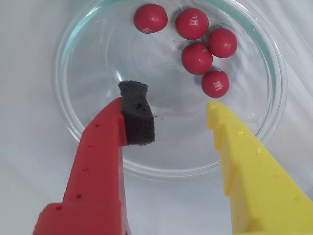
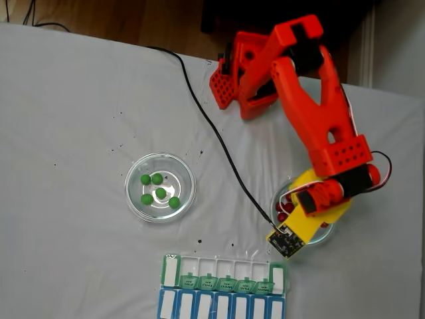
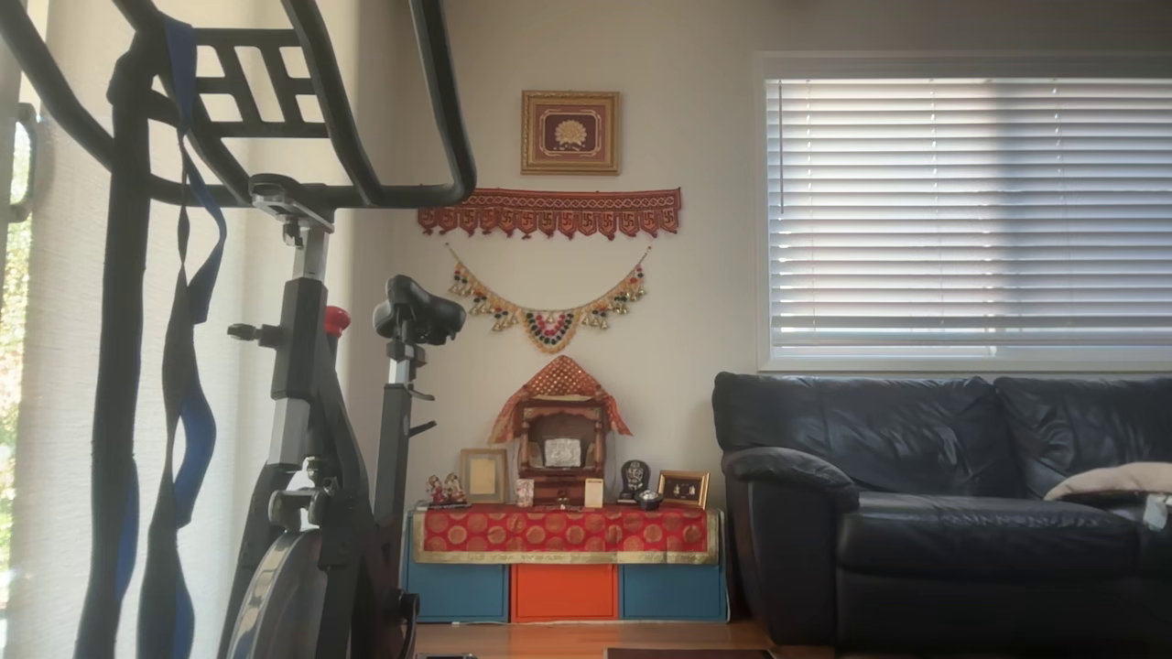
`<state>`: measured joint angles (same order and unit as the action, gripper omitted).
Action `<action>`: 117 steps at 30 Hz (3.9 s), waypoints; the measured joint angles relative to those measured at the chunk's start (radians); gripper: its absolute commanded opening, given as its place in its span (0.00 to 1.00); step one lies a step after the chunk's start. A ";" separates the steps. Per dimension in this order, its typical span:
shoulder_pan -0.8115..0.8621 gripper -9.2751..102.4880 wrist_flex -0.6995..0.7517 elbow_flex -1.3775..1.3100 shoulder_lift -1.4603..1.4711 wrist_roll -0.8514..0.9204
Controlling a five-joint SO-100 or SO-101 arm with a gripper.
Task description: Sort medicines into box.
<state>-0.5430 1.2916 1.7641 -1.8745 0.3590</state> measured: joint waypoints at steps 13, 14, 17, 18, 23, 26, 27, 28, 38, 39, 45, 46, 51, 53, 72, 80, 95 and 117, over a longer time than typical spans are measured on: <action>0.000 0.35 -0.077 0.000 0.103 -0.003; 0.000 0.35 -0.078 0.000 0.112 -0.003; 0.000 0.36 -0.098 0.000 0.137 -0.003; 0.000 0.36 -0.103 0.000 0.143 -0.003; 0.000 0.39 -0.114 -0.006 0.161 -0.003; 0.003 0.40 -0.114 -0.011 0.164 -0.003; 0.008 0.40 -0.114 -0.011 0.164 -0.003; 0.011 0.40 -0.114 -0.011 0.164 -0.003; 0.011 0.42 -0.103 -0.011 0.190 -0.023; 0.011 0.42 -0.100 -0.011 0.190 -0.026; 0.011 0.41 -0.091 -0.011 0.190 -0.032; 0.009 0.41 -0.091 -0.011 0.190 -0.038; -0.006 0.40 -0.074 -0.011 0.190 -0.067; -0.014 0.40 -0.060 -0.020 0.190 -0.083; -0.032 0.39 -0.064 -0.028 0.190 -0.109; -0.032 0.38 -0.091 -0.028 0.190 -0.133; -0.057 0.36 -0.104 -0.028 0.190 -0.158; -0.067 0.36 -0.083 -0.137 0.302 -0.230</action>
<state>-0.6105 1.2088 1.6276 -1.5723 0.1289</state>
